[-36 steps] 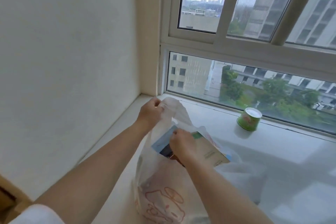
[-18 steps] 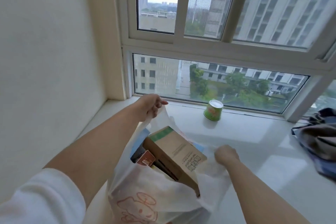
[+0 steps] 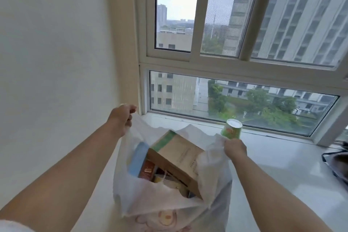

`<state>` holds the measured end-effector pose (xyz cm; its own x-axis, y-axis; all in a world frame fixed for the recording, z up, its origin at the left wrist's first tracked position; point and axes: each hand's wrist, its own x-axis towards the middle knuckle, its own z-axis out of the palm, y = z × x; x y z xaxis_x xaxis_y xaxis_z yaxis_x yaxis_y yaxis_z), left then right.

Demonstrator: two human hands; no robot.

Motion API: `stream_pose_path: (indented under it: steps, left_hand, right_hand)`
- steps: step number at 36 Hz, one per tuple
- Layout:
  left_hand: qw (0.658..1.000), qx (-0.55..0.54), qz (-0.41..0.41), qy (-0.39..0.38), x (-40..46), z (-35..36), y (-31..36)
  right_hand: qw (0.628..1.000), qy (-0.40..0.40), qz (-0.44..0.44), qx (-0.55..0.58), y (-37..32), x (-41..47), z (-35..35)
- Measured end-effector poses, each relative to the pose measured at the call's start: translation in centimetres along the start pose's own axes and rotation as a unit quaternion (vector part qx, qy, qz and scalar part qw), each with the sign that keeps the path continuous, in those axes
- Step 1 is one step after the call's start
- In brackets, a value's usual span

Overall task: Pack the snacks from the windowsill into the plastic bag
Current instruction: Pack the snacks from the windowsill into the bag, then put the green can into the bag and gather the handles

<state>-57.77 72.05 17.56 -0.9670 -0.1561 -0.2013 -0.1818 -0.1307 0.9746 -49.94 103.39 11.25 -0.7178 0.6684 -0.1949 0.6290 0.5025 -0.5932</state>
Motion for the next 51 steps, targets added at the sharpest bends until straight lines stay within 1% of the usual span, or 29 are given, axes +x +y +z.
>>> stream_pose_path:
  steps: [1,2,4,6,7,8,9,10,11,13,14,15,16,18,19,20,21,22,23,25,27,29,32,35,36,39,46,48,51]
  left_hand:
    - [1.000,0.008,-0.014,-0.006,0.4,-0.4,-0.5]
    - [0.999,0.033,-0.019,-0.010,0.6,-0.5,-0.9]
    - [0.995,0.094,-0.016,-0.025,0.4,-0.2,-1.4]
    - [0.988,0.148,-0.007,-0.037,0.3,0.4,-1.6]
    - [0.985,0.169,0.006,-0.034,0.3,0.8,-1.6]
    - [0.982,0.188,0.016,-0.029,0.3,1.2,-1.7]
    - [0.978,0.206,0.027,-0.021,0.5,1.7,-2.0]
    - [0.974,0.223,0.036,-0.016,0.4,2.1,-2.0]
    - [0.970,0.239,0.046,-0.012,0.4,2.6,-2.1]
    - [0.963,0.261,0.064,-0.016,0.4,3.4,-2.5]
    - [0.962,0.263,0.069,-0.017,0.3,3.6,-2.6]
    - [0.961,0.265,0.078,-0.015,0.4,3.8,-2.7]
    - [0.960,0.266,0.085,-0.011,0.4,3.8,-2.7]
    - [0.957,0.274,0.096,0.000,0.6,3.9,-2.7]
    - [0.952,0.287,0.105,0.009,0.8,4.0,-2.7]
    - [0.946,0.304,0.109,0.016,0.7,4.1,-2.6]
    - [0.938,0.327,0.110,0.022,0.8,4.2,-2.6]
    - [0.925,0.361,0.112,0.024,0.7,4.4,-2.6]
    - [0.904,0.411,0.120,0.025,0.5,4.5,-2.8]
    - [0.833,0.529,0.161,0.025,0.2,4.8,-3.3]
    - [0.763,0.610,0.215,0.028,-0.2,5.4,-3.8]
    - [0.718,0.640,0.271,0.025,-0.5,6.4,-4.5]
    - [0.677,0.646,0.352,-0.001,-1.3,9.0,-5.5]
    - [0.632,0.669,0.387,-0.049,-1.9,12.3,-6.6]
    - [0.631,0.670,0.385,-0.066,-2.1,13.5,-6.8]
    - [0.657,0.654,0.361,-0.099,-1.9,17.1,-7.4]
    - [0.701,0.632,0.291,-0.155,0.4,26.6,-8.5]
    - [0.706,0.633,0.272,-0.167,1.4,29.7,-9.0]
    - [0.698,0.646,0.249,-0.185,3.2,34.2,-10.8]
  right_hand:
    - [1.000,-0.013,0.009,-0.006,0.3,-0.2,0.4]
    - [1.000,-0.012,-0.007,-0.016,0.6,-0.4,0.9]
    - [0.990,0.043,-0.088,-0.098,0.7,-1.1,1.3]
    - [0.948,0.092,-0.251,-0.172,0.2,-1.9,1.6]
    - [0.921,0.065,-0.336,-0.187,0.1,-2.4,1.8]
    - [0.895,0.010,-0.395,-0.205,-0.1,-3.1,1.8]
    - [0.875,-0.059,-0.417,-0.239,-0.1,-3.7,1.9]
    - [0.854,-0.112,-0.412,-0.297,-0.1,-4.5,1.6]
    - [0.829,-0.138,-0.400,-0.365,0.0,-4.9,1.3]
    - [0.769,-0.121,-0.381,-0.499,0.8,-5.2,0.5]
    - [0.754,-0.111,-0.376,-0.527,1.2,-5.1,-0.3]
    - [0.768,-0.111,-0.363,-0.515,1.5,-4.9,-1.1]
    - [0.811,-0.123,-0.338,-0.461,1.6,-4.5,-2.2]
    - [0.919,-0.154,-0.275,-0.236,1.5,-3.5,-4.7]
    - [0.948,-0.153,-0.256,-0.108,1.1,-3.2,-5.7]
    - [0.959,-0.128,-0.252,-0.014,0.8,-2.8,-6.5]
    - [0.960,-0.106,-0.259,0.014,0.6,-2.6,-6.9]
    - [0.958,-0.098,-0.268,0.007,0.4,-2.8,-6.8]
    - [0.956,-0.091,-0.278,-0.019,0.3,-2.8,-6.3]
    - [0.953,-0.071,-0.281,-0.087,0.6,-2.6,-5.1]
    - [0.951,-0.056,-0.267,-0.147,0.8,-2.3,-4.6]
    - [0.950,-0.020,-0.257,-0.176,0.7,-1.9,-4.4]
    - [0.954,0.055,-0.238,-0.172,0.5,-1.2,-3.9]
    - [0.946,0.047,-0.229,-0.225,1.1,0.0,-3.1]
    - [0.944,0.035,-0.228,-0.238,1.4,0.7,-2.9]
    - [0.951,0.000,-0.212,-0.226,2.5,2.4,-2.9]
    - [0.982,-0.051,-0.161,-0.080,3.9,8.9,-5.0]
    - [0.985,-0.038,-0.153,-0.068,4.4,11.7,-6.0]
    - [0.988,-0.045,-0.128,-0.079,5.9,15.9,-6.6]
